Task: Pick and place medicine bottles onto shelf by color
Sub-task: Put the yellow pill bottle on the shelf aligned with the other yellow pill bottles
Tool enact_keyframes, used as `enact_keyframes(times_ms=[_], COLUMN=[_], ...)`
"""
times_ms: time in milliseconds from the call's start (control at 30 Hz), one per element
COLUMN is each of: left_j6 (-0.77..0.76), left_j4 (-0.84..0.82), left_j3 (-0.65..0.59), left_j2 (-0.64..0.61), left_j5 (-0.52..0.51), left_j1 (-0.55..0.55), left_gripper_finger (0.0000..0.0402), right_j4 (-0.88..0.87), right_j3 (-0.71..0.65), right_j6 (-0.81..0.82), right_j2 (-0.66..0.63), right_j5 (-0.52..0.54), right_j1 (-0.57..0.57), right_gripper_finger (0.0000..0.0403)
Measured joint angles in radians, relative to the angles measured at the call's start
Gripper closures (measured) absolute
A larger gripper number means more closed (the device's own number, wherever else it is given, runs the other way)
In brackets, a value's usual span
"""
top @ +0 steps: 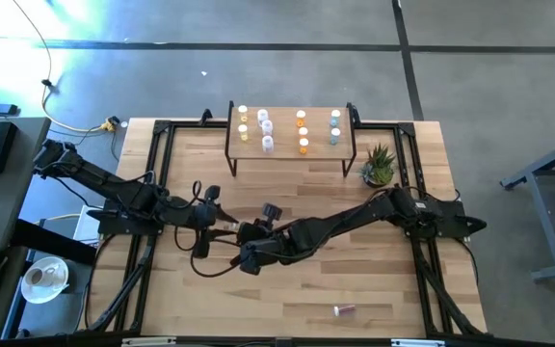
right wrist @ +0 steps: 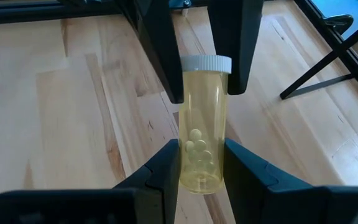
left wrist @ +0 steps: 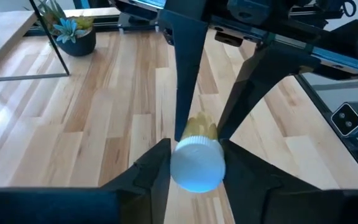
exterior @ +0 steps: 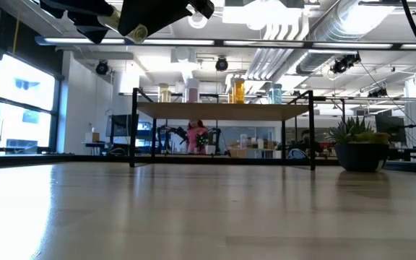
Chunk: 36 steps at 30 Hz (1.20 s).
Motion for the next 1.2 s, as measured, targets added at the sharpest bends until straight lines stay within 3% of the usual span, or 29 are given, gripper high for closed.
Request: enact_keyframes(times_ms=[367, 767, 1000, 1200], left_j6=[0.0, 0.02, 0.036, 0.122], left_j4=[-0.001, -0.022, -0.114, -0.262], left_j3=[0.0, 0.0, 0.029, 0.128], left_j2=[0.0, -0.001, 0.0, 0.0], left_j5=[0.004, -0.004, -0.003, -0.003], left_j1=[0.0, 0.006, 0.072, 0.193], left_gripper_finger=[0.0286, 0.029, 0.029, 0.029], right_j4=[0.001, -0.011, -0.04, -0.139], right_j3=[0.0, 0.0, 0.0, 0.0], right_j6=[0.006, 0.005, -0.078, -0.155], right_j2=[-0.001, -0.041, -0.113, -0.206], right_j5=[-0.033, -0.034, -0.023, 0.049], right_j1=[-0.006, -0.006, -0.014, -0.062], right_gripper_finger=[0.03, 0.0221, 0.0212, 0.0212])
